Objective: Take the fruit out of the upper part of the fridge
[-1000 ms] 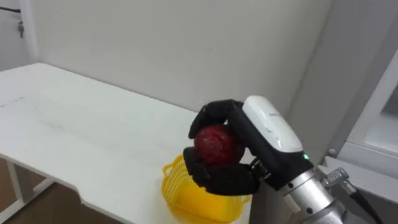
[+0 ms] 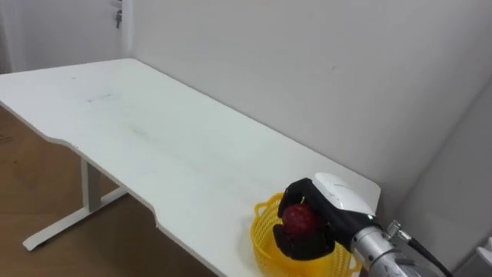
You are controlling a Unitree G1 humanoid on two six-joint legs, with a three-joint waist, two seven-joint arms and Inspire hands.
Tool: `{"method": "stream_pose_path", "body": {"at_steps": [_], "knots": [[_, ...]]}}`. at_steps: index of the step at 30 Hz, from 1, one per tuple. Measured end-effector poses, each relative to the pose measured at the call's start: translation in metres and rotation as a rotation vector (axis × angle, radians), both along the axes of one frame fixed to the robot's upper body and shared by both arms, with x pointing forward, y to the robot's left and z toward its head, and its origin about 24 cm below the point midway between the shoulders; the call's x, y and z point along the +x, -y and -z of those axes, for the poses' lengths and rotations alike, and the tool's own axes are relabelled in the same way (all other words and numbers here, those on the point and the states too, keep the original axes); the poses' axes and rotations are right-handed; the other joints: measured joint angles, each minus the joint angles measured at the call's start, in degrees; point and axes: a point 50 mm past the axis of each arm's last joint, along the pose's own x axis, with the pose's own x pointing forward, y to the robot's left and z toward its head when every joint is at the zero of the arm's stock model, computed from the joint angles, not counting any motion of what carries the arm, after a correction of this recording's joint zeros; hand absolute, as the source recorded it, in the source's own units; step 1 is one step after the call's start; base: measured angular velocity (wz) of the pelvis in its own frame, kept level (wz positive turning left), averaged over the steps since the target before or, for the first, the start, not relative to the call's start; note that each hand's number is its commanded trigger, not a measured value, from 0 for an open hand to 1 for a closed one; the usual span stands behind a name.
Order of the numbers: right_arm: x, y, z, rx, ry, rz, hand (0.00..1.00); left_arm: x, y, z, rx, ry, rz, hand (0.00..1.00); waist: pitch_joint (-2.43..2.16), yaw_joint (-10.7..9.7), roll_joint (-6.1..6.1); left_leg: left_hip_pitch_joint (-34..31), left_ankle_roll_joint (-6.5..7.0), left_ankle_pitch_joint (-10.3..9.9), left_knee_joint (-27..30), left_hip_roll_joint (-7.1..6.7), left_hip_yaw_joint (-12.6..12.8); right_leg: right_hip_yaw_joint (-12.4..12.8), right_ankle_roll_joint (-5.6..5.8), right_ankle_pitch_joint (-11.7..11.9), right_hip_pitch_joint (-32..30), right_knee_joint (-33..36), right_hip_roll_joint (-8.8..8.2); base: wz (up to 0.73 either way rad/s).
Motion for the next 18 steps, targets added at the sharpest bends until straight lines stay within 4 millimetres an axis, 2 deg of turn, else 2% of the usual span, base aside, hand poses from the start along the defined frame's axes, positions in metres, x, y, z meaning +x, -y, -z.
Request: {"method": "stream_pose_path", "body": {"at_steps": [4,9,15,16,17,18], "knots": [[0.000,0.002,0.002,-0.003,-0.010,0.012,1.00,-0.004,-0.003,-0.002,0.019,-0.003,-0.018,0.00,-0.05,0.2,-0.14,-0.5,0.00,0.0,0.0,-0.20,-0.2,-0.6,0.00,0.0,0.0,-0.1,-0.13,0.05],[0.002,0.011,0.014,-0.019,-0.064,0.059,1.00,-0.005,-0.003,-0.002,0.021,-0.009,-0.019,0.00,-0.08,0.3,-0.19,-0.7,0.01,0.0,0.1,-0.31,-0.1,-0.6,0.00,0.0,-0.1,0.0,-0.33,-0.01],[0.002,0.013,0.016,-0.024,-0.076,0.076,1.00,0.000,-0.004,-0.003,0.038,0.005,-0.017,0.00,0.10,0.3,0.08,-1.2,0.00,0.0,0.7,-0.28,0.1,-0.6,0.00,0.0,-0.5,0.0,-0.29,-0.01],[0.002,0.013,0.016,-0.025,-0.077,0.078,0.67,0.001,-0.004,-0.003,0.042,0.011,-0.015,0.00,0.12,0.3,0.11,-1.3,0.00,0.0,0.7,-0.29,0.0,-0.6,0.00,0.0,-0.5,0.0,-0.27,0.00],[0.002,0.013,0.017,-0.025,-0.078,0.080,0.52,0.001,-0.004,-0.003,0.044,0.013,-0.015,0.00,0.12,0.3,0.12,-1.3,0.00,0.0,0.7,-0.30,0.0,-0.6,0.00,0.0,-0.5,0.0,-0.27,0.00],[0.002,0.014,0.017,-0.025,-0.079,0.081,0.00,0.002,-0.004,-0.004,0.048,0.018,-0.014,0.00,0.12,0.3,0.13,-1.3,0.00,0.0,0.7,-0.30,0.1,-0.6,0.00,0.0,-0.6,0.0,-0.28,0.00]]}}
